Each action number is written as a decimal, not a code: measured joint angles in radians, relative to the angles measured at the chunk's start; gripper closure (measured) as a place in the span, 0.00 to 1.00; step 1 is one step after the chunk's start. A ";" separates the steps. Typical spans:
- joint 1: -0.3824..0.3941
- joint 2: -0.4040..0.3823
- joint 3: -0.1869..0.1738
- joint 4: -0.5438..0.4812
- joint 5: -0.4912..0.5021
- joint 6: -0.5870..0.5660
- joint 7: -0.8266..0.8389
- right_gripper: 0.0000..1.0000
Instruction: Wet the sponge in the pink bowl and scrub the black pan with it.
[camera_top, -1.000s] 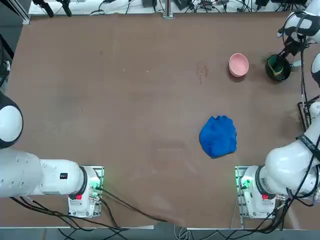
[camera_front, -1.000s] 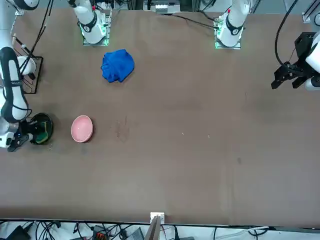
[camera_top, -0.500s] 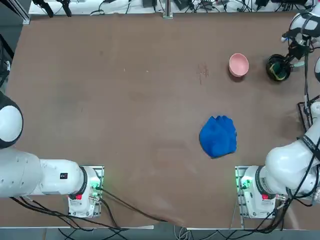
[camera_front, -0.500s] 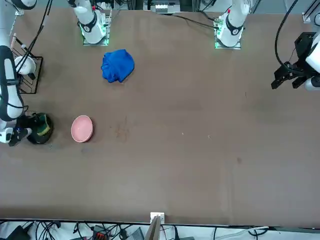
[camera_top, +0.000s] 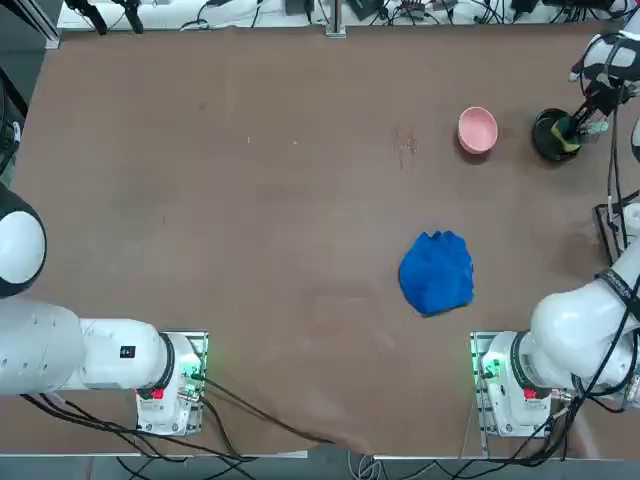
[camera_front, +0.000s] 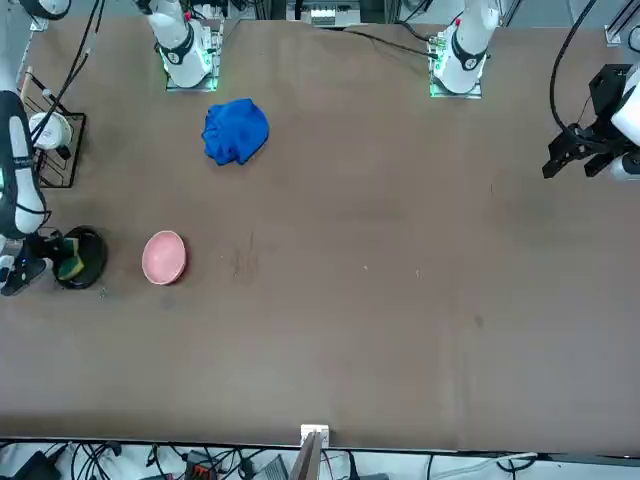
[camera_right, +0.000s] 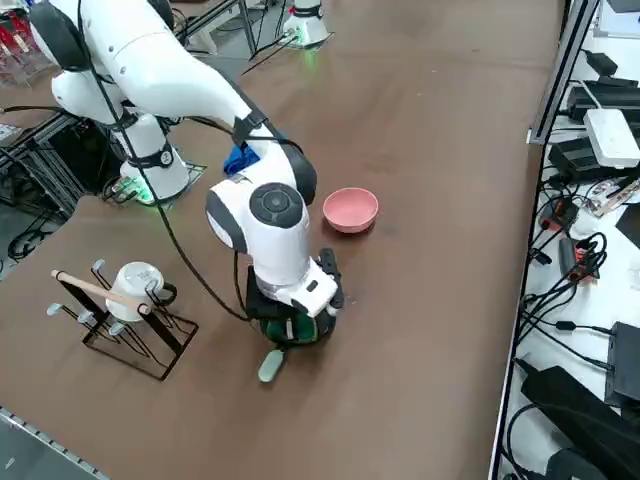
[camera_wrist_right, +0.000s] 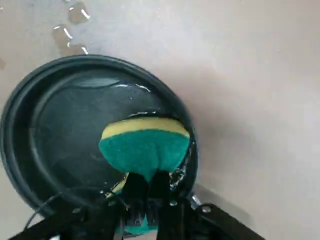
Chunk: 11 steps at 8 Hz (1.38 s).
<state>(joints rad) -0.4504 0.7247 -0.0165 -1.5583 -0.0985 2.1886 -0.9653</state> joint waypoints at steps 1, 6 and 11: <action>0.002 0.000 0.003 0.000 0.000 0.007 0.030 0.96; 0.101 -0.001 0.013 -0.004 0.013 -0.032 0.224 0.96; 0.077 -0.037 0.021 -0.065 0.065 -0.085 0.194 0.96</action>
<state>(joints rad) -0.3735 0.6880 0.0045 -1.6231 -0.0339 2.1039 -0.7714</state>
